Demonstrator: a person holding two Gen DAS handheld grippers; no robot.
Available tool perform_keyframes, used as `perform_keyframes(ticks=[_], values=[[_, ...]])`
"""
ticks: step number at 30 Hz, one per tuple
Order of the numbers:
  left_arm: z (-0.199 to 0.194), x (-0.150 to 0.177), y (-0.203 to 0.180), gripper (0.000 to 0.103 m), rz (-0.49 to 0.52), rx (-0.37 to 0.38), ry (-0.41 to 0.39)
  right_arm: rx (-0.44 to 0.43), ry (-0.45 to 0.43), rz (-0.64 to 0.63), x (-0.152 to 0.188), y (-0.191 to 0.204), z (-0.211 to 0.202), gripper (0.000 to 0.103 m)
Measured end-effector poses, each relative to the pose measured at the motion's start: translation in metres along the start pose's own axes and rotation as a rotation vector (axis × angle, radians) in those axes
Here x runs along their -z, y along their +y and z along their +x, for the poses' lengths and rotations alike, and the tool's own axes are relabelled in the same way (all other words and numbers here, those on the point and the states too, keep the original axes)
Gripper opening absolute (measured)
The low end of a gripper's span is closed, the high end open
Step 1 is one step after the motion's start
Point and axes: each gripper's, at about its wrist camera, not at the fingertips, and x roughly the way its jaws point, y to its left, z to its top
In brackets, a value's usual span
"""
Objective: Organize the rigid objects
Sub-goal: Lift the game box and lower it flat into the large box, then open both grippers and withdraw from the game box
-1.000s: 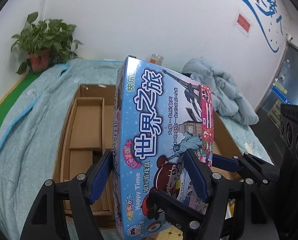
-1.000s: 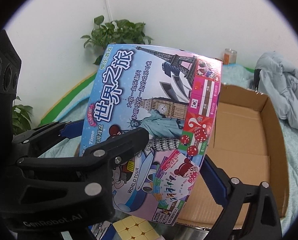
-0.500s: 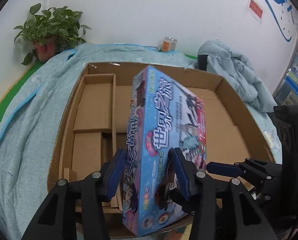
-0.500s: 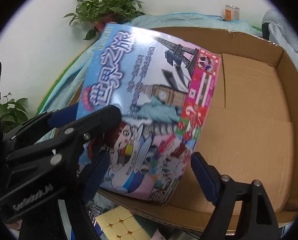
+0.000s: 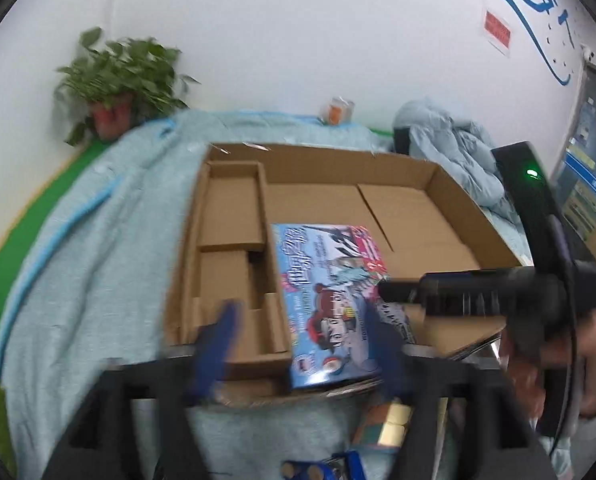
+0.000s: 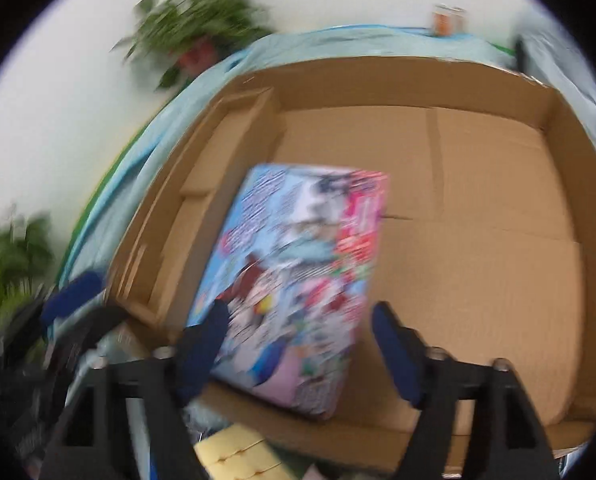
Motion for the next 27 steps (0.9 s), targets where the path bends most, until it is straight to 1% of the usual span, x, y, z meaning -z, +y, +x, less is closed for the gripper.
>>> perform_keyframes(ticks=[1, 2, 3, 4, 5, 6, 7, 10, 11, 13, 14, 15, 16, 17, 19, 21, 22, 23, 25, 26, 27], values=[[-0.008, 0.003, 0.001, 0.089, -0.012, -0.02, -0.036, 0.001, 0.01, 0.038, -0.003, -0.007, 0.002, 0.075], [-0.016, 0.006, 0.003, 0.089, -0.018, -0.029, -0.067, -0.001, 0.021, 0.057, -0.005, -0.014, 0.007, 0.075], [-0.02, 0.008, 0.004, 0.089, -0.018, -0.029, -0.082, 0.001, 0.028, 0.056, -0.007, -0.015, 0.012, 0.075], [-0.024, 0.009, 0.004, 0.089, -0.018, -0.026, -0.084, 0.006, 0.049, 0.053, -0.01, -0.017, 0.022, 0.071], [-0.027, 0.01, 0.004, 0.089, -0.019, -0.023, -0.084, 0.002, 0.074, 0.056, -0.011, -0.017, 0.031, 0.055], [-0.03, 0.012, 0.003, 0.089, -0.019, -0.02, -0.085, -0.009, 0.106, 0.06, -0.013, -0.021, 0.038, 0.046], [-0.034, 0.014, 0.002, 0.089, -0.016, -0.017, -0.089, -0.025, 0.131, 0.065, -0.014, -0.021, 0.045, 0.048], [-0.05, 0.021, -0.003, 0.089, 0.006, -0.004, -0.115, 0.011, 0.088, 0.012, -0.013, -0.008, 0.038, 0.047], [-0.054, 0.023, -0.007, 0.09, 0.016, 0.001, -0.131, 0.02, 0.087, -0.004, -0.01, -0.006, 0.036, 0.048], [-0.066, 0.027, -0.012, 0.098, 0.033, -0.006, -0.171, 0.025, 0.097, -0.024, -0.004, -0.003, 0.03, 0.051], [-0.073, 0.03, -0.016, 0.102, 0.041, -0.021, -0.202, 0.03, 0.076, -0.034, 0.0, 0.0, 0.02, 0.063], [-0.078, 0.033, -0.02, 0.103, 0.046, -0.04, -0.23, 0.04, 0.034, -0.044, 0.005, 0.001, 0.006, 0.071], [-0.085, 0.036, -0.024, 0.103, 0.058, -0.065, -0.25, 0.046, -0.011, -0.052, 0.009, 0.0, -0.01, 0.085], [-0.087, 0.038, -0.027, 0.103, 0.066, -0.077, -0.252, 0.059, -0.079, -0.061, 0.02, 0.002, -0.033, 0.085], [-0.093, 0.043, -0.031, 0.103, 0.078, -0.082, -0.249, 0.091, -0.175, -0.075, 0.043, 0.005, -0.069, 0.086], [-0.097, 0.048, -0.034, 0.103, 0.074, -0.07, -0.242, 0.129, -0.237, -0.083, 0.067, 0.007, -0.093, 0.087], [-0.098, 0.051, -0.036, 0.103, 0.063, -0.067, -0.226, 0.155, -0.255, -0.091, 0.078, 0.009, -0.099, 0.087], [-0.098, 0.054, -0.038, 0.103, 0.048, -0.058, -0.209, 0.206, -0.279, -0.084, 0.091, 0.01, -0.105, 0.087], [-0.099, 0.061, -0.044, 0.101, 0.012, -0.026, -0.195, 0.241, -0.313, -0.048, 0.108, 0.01, -0.107, 0.087], [-0.1, 0.064, -0.05, 0.099, 0.002, -0.018, -0.196, 0.237, -0.326, -0.036, 0.119, 0.011, -0.11, 0.086], [-0.102, 0.066, -0.055, 0.089, 0.004, -0.012, -0.2, 0.238, -0.335, -0.039, 0.127, 0.01, -0.113, 0.085]])
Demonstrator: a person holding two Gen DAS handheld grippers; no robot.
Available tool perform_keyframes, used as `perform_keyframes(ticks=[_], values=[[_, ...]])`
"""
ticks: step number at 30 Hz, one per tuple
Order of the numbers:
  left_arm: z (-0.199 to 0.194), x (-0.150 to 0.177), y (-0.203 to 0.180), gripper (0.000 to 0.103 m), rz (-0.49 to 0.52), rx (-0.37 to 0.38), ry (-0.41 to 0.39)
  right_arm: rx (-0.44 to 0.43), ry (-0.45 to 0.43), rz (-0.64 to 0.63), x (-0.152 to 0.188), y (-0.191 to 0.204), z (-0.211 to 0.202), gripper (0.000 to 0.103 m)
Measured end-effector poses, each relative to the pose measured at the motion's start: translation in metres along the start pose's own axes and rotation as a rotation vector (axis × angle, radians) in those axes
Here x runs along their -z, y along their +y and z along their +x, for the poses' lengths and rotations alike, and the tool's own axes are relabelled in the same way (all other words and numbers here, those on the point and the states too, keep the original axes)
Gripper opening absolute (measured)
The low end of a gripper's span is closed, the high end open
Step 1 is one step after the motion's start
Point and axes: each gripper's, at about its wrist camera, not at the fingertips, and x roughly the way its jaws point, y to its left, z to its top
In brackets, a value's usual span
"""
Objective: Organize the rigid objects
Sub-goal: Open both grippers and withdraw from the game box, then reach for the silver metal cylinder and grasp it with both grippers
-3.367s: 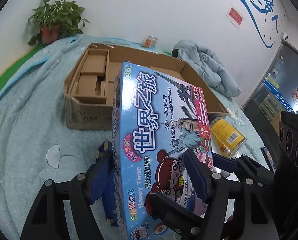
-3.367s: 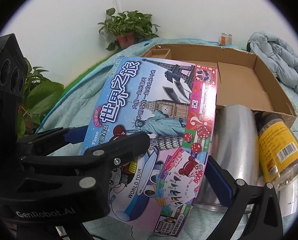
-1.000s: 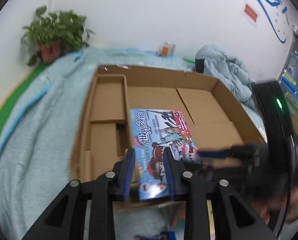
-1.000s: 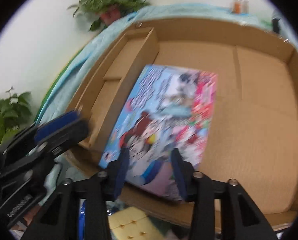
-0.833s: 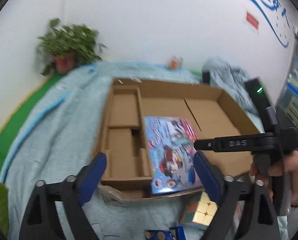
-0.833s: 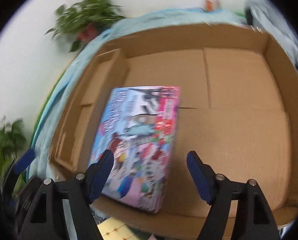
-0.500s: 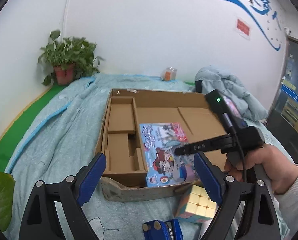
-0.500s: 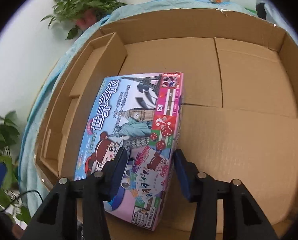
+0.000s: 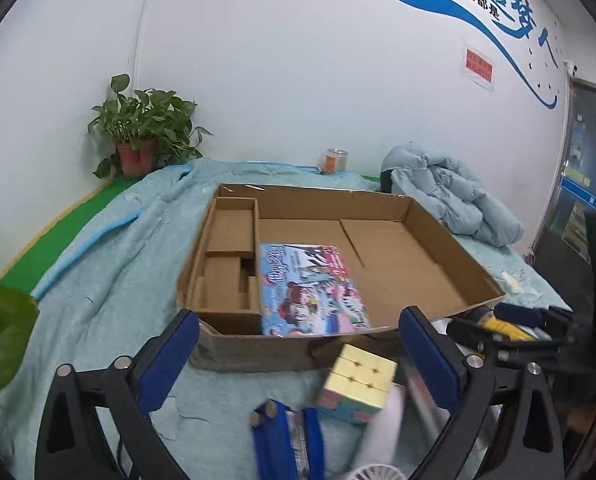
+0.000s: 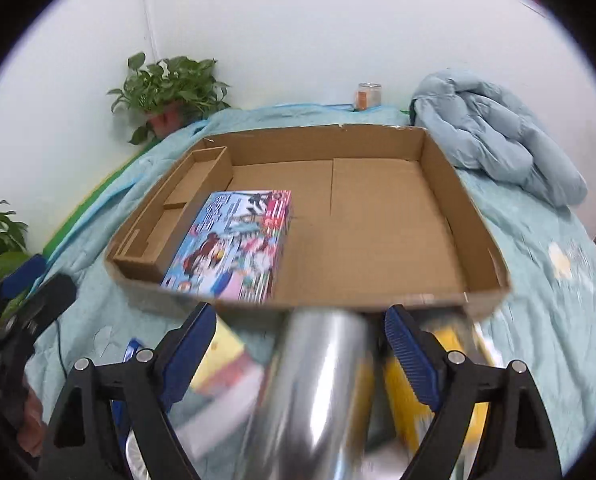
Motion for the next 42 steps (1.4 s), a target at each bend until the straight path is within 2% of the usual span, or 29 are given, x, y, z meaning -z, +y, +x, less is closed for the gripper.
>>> perform_keyframes(ticks=[1, 2, 3, 4, 5, 6, 7, 8, 9, 10, 11, 14, 21, 27, 33, 35, 38, 40, 42], values=[[-0.003, 0.002, -0.006, 0.079, 0.008, 0.005, -0.005, 0.007, -0.016, -0.013, 0.006, -0.001, -0.007, 0.079], [-0.004, 0.004, -0.011, 0.049, 0.016, 0.014, -0.001, 0.02, -0.03, -0.028, 0.01, -0.004, -0.012, 0.054], [-0.003, 0.005, -0.015, 0.022, 0.023, 0.034, 0.022, 0.037, -0.033, -0.044, 0.012, -0.003, -0.015, 0.039], [0.0, 0.006, -0.019, 0.014, 0.024, 0.051, 0.052, 0.05, -0.027, -0.054, 0.015, -0.003, -0.019, 0.024], [0.0, 0.007, -0.023, 0.013, 0.022, 0.06, 0.063, 0.045, -0.026, -0.049, 0.018, -0.004, -0.023, 0.025], [-0.002, 0.008, -0.028, 0.014, 0.024, 0.065, 0.058, 0.049, -0.034, -0.044, 0.02, -0.005, -0.026, 0.025], [-0.005, 0.008, -0.034, 0.016, 0.033, 0.069, 0.042, 0.063, -0.047, -0.048, 0.021, -0.006, -0.029, 0.029], [-0.009, 0.009, -0.04, 0.044, 0.044, 0.078, 0.032, 0.077, -0.059, -0.062, 0.024, -0.006, -0.033, 0.052], [-0.011, 0.009, -0.045, 0.101, 0.046, 0.087, 0.033, 0.075, -0.064, -0.069, 0.026, -0.007, -0.036, 0.072], [-0.014, 0.009, -0.048, 0.099, 0.037, 0.095, 0.025, 0.053, -0.075, -0.064, 0.029, -0.01, -0.039, 0.097], [-0.014, 0.01, -0.052, 0.103, 0.023, 0.113, 0.011, 0.038, -0.087, -0.053, 0.032, -0.012, -0.042, 0.1], [-0.008, 0.012, -0.059, 0.102, 0.016, 0.129, 0.067, 0.056, -0.088, -0.043, 0.036, -0.017, -0.046, 0.1], [-0.002, 0.019, -0.061, 0.102, -0.015, 0.133, 0.106, 0.028, -0.04, -0.003, 0.046, -0.028, -0.042, 0.1], [-0.002, 0.025, -0.063, 0.102, -0.026, 0.192, 0.157, 0.017, -0.034, -0.03, 0.049, -0.027, -0.045, 0.1], [-0.023, 0.032, -0.068, 0.102, -0.051, 0.306, 0.191, -0.037, -0.038, -0.084, 0.05, -0.033, -0.071, 0.1], [-0.036, 0.027, -0.066, 0.102, -0.044, 0.285, 0.178, -0.055, -0.046, -0.105, 0.051, -0.042, -0.09, 0.1], [-0.053, 0.017, -0.051, 0.102, -0.026, 0.188, 0.16, -0.054, -0.036, -0.15, 0.055, -0.056, -0.116, 0.1], [-0.06, 0.011, -0.037, 0.102, -0.026, 0.123, 0.147, -0.073, 0.006, -0.17, 0.059, -0.064, -0.127, 0.1], [-0.062, 0.007, -0.026, 0.103, -0.036, 0.084, 0.151, -0.127, 0.071, -0.161, 0.065, -0.068, -0.129, 0.1]])
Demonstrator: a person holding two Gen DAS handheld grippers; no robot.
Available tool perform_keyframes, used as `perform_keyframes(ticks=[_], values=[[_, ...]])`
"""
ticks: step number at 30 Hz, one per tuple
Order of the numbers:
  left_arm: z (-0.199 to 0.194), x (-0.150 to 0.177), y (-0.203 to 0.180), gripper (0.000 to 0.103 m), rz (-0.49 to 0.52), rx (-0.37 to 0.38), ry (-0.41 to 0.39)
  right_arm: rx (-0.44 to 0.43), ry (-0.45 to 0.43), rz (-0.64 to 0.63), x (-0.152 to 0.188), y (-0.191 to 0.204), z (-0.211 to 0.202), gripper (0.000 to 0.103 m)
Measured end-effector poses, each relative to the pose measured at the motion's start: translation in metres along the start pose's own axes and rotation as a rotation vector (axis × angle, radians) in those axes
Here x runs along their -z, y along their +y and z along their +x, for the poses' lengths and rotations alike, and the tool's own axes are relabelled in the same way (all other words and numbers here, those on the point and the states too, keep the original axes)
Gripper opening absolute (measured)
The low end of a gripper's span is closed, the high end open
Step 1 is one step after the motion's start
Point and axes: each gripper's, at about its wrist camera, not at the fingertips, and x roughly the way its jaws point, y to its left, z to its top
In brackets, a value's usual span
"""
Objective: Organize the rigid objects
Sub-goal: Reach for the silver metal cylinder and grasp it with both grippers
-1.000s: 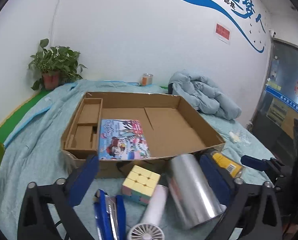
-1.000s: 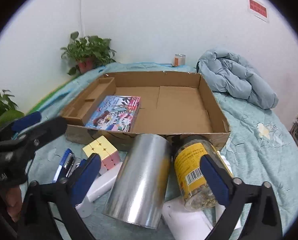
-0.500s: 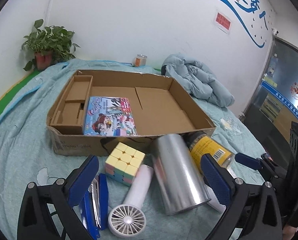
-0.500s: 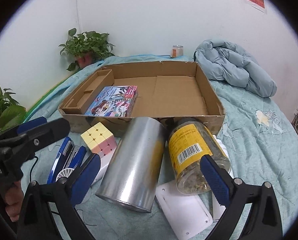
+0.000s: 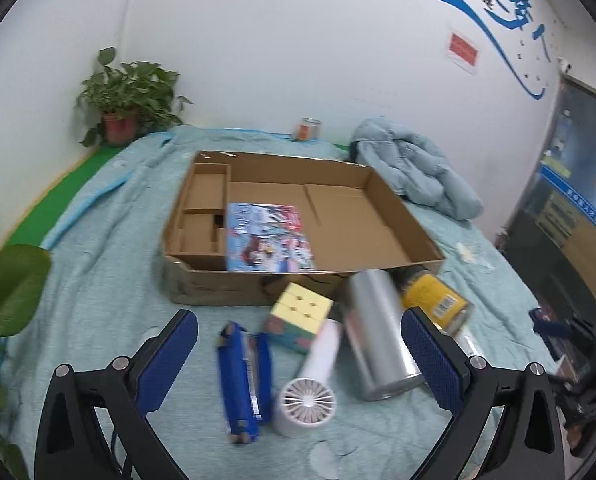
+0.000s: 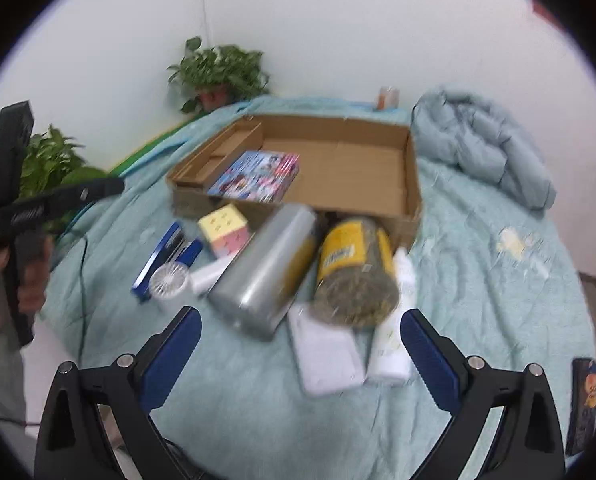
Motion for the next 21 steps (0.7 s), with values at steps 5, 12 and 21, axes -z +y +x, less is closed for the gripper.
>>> perform_keyframes(ticks=[5, 12, 21], values=[[0.032, 0.002, -0.002, 0.102, -0.06, 0.166, 0.106, -0.073, 0.078, 0.077, 0.011, 0.014, 0.048, 0.1], [0.103, 0.002, -0.034, 0.102, -0.029, 0.341, 0.262, -0.099, 0.09, 0.212, -0.002, 0.015, 0.105, 0.1], [0.173, 0.022, -0.047, 0.068, -0.059, 0.381, 0.461, -0.188, 0.173, 0.303, -0.002, 0.009, 0.14, 0.085]])
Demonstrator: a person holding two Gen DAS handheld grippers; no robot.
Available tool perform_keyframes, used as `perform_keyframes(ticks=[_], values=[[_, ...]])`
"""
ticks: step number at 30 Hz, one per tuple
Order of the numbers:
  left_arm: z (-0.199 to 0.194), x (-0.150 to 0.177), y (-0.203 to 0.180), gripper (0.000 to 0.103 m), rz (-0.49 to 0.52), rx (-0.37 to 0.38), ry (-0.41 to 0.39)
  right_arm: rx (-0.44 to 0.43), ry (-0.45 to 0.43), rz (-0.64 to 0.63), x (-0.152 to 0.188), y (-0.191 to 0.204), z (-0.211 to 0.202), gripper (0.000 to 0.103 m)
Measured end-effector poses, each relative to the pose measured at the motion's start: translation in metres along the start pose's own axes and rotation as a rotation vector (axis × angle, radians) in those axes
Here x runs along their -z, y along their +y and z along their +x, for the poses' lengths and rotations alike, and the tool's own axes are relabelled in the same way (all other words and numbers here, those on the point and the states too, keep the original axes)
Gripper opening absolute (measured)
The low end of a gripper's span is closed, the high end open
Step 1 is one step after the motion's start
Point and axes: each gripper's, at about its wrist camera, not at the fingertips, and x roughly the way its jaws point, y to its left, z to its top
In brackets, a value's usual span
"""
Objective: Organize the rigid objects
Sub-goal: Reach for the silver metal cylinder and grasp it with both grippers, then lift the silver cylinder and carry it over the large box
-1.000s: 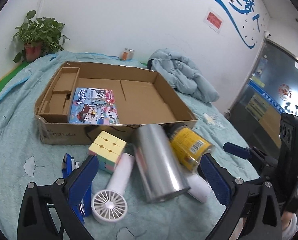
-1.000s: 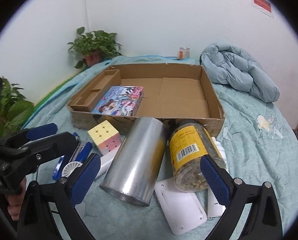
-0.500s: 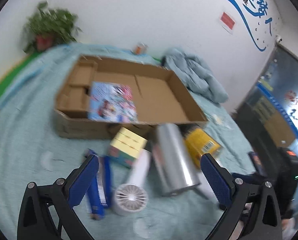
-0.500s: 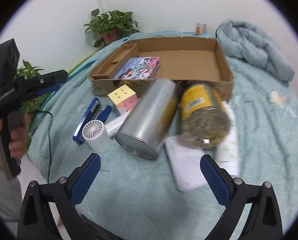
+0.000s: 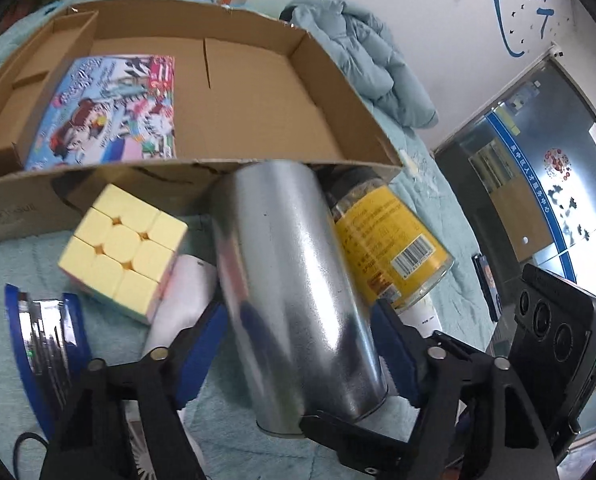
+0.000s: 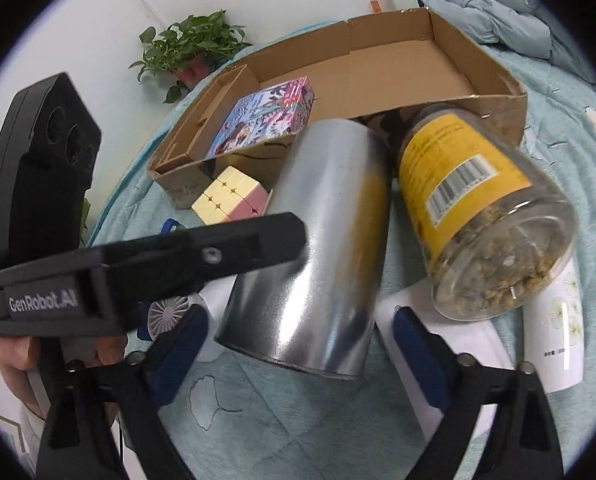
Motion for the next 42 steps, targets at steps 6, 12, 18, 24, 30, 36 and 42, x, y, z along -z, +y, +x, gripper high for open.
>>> perform_keyframes(ticks=[6, 12, 18, 24, 30, 36, 42], values=[[0.001, 0.015, -0.002, 0.068, -0.02, -0.007, 0.011, -0.014, 0.027, -0.016, 0.004, 0.003, -0.003, 0.083], [-0.017, 0.061, -0.021, 0.069, -0.024, 0.037, 0.034, -0.052, 0.089, -0.046, 0.03, 0.002, -0.035, 0.08], [-0.017, 0.109, -0.023, 0.069, -0.082, 0.09, 0.07, -0.107, 0.198, -0.012, 0.062, -0.007, -0.048, 0.081], [-0.015, 0.109, -0.01, 0.078, -0.127, 0.123, 0.085, -0.188, 0.23, 0.046, 0.056, -0.02, -0.05, 0.081], [0.006, 0.104, -0.007, 0.083, -0.143, 0.169, 0.114, -0.191, 0.256, 0.072, 0.057, -0.027, -0.031, 0.084], [0.008, 0.103, -0.007, 0.082, -0.128, 0.177, 0.098, -0.098, 0.206, 0.012, 0.062, -0.008, -0.026, 0.086], [-0.004, 0.103, -0.019, 0.081, -0.072, 0.131, 0.043, -0.025, 0.161, -0.027, 0.06, 0.011, -0.025, 0.085]])
